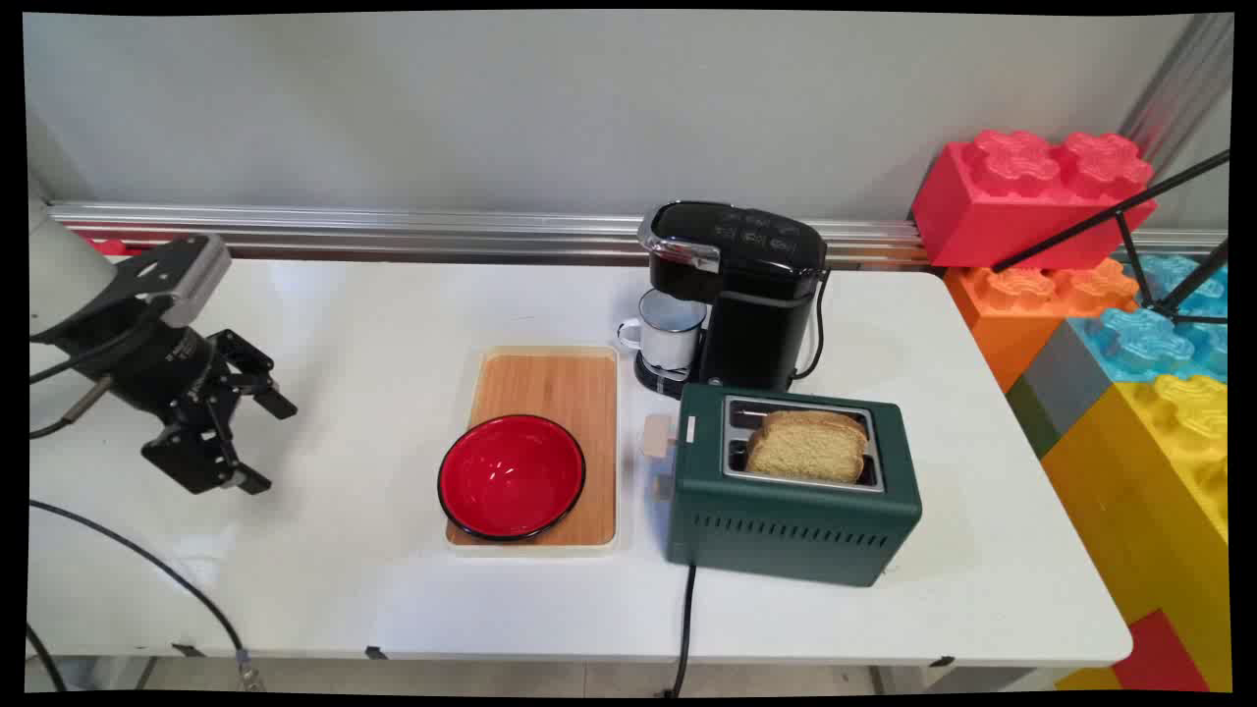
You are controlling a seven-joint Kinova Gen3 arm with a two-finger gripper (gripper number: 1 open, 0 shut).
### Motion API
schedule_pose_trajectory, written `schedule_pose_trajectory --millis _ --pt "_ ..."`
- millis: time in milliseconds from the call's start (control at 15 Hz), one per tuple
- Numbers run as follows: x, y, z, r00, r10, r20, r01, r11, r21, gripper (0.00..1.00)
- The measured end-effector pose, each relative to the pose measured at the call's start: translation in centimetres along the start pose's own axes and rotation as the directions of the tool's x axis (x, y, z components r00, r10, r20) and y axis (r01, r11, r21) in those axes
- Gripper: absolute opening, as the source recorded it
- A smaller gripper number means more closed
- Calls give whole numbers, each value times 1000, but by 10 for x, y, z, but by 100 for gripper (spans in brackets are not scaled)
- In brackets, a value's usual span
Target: Press the toaster switch
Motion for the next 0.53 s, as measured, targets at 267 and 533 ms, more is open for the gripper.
schedule_pose_trajectory --millis 267,533 --pt "12 -3 1 996 3 -86 -3 1000 -9 100" --pt "54 -6 -3 952 9 -307 -24 999 -46 100"
